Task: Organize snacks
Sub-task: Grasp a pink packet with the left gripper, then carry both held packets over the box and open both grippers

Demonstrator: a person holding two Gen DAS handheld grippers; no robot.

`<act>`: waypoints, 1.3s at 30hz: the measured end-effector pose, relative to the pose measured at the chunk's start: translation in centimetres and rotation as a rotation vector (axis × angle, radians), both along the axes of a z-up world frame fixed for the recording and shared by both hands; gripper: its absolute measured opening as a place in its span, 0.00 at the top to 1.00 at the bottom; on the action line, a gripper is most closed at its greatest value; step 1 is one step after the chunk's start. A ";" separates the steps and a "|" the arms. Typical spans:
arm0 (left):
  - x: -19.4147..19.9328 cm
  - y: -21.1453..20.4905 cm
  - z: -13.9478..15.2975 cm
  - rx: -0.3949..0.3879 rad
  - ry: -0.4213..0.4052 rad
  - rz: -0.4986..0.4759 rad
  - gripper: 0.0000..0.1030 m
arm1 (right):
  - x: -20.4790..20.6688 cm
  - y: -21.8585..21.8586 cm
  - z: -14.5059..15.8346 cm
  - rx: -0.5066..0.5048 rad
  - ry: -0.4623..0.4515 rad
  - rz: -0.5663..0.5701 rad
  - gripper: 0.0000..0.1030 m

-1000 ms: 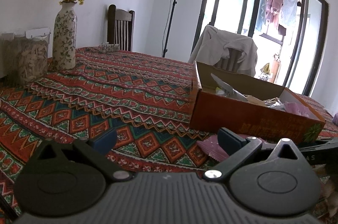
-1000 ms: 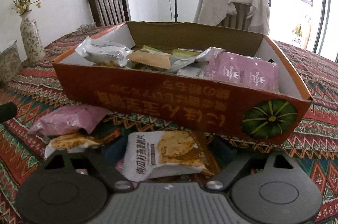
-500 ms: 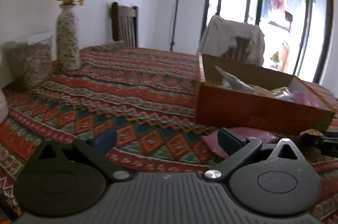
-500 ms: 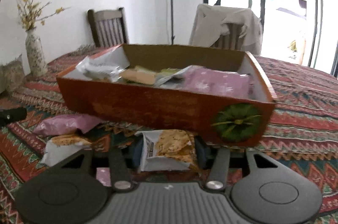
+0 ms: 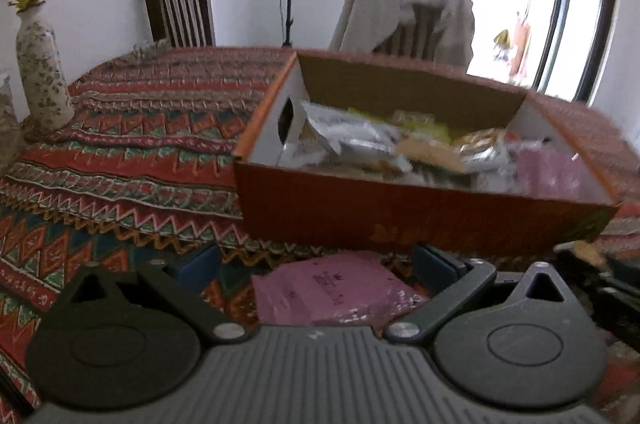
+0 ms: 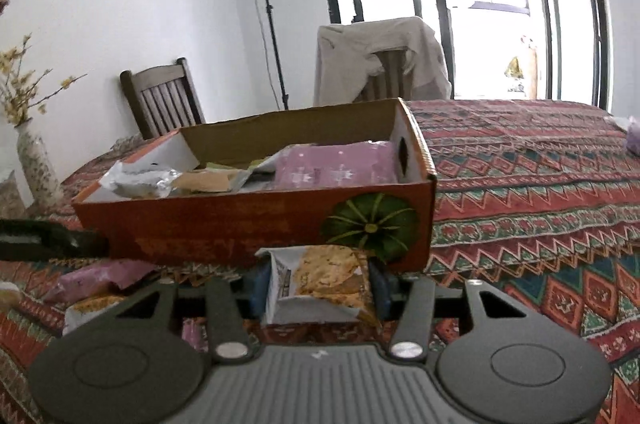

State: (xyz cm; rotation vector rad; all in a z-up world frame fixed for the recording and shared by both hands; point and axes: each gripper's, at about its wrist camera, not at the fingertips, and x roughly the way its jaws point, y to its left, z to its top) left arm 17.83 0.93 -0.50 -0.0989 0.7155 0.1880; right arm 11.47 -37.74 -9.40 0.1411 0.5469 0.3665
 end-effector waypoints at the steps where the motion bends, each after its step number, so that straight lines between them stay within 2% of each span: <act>1: 0.5 -0.2 -0.3 0.013 0.022 0.010 0.00 | 0.1 -0.1 0.0 0.002 0.001 -0.001 0.52; 3: 1.3 -0.1 -1.2 0.019 0.057 0.043 0.00 | -0.1 0.0 -0.1 0.003 0.001 0.000 0.52; 7: 2.4 0.7 -2.6 -0.022 0.115 0.082 0.00 | -0.2 0.0 -0.1 0.011 0.000 0.008 0.52; 9: 2.7 0.5 -2.9 0.010 0.118 0.090 0.00 | -0.2 0.0 -0.1 0.014 -0.001 0.012 0.52; 12: 3.0 0.6 -3.0 0.006 0.113 0.092 0.01 | -0.2 0.0 0.0 0.018 -0.001 0.017 0.52; 14: 2.9 0.6 -2.9 0.013 0.101 0.092 0.09 | -0.3 0.0 0.0 0.019 -0.002 0.018 0.52; 16: 2.7 0.5 -2.5 0.019 0.088 0.088 0.21 | -0.3 0.1 0.0 0.020 -0.003 0.018 0.52; 19: 2.4 0.7 -2.2 0.010 0.070 0.082 0.30 | -0.3 0.1 0.0 0.020 -0.004 0.017 0.52; 25: 0.0 1.8 -1.4 -0.023 -0.009 0.097 0.31 | -0.5 0.1 0.1 0.020 -0.015 0.019 0.52; 30: -2.9 1.9 0.2 0.002 -0.126 0.083 0.31 | -0.9 0.1 0.3 0.024 -0.044 0.017 0.52; 34: -5.0 1.2 1.7 0.047 -0.208 0.058 0.31 | -1.6 0.0 0.8 0.036 -0.091 0.019 0.52; 39: -6.4 0.6 3.5 0.054 -0.288 0.007 0.31 | -3.0 -0.2 1.7 0.046 -0.180 -0.002 0.52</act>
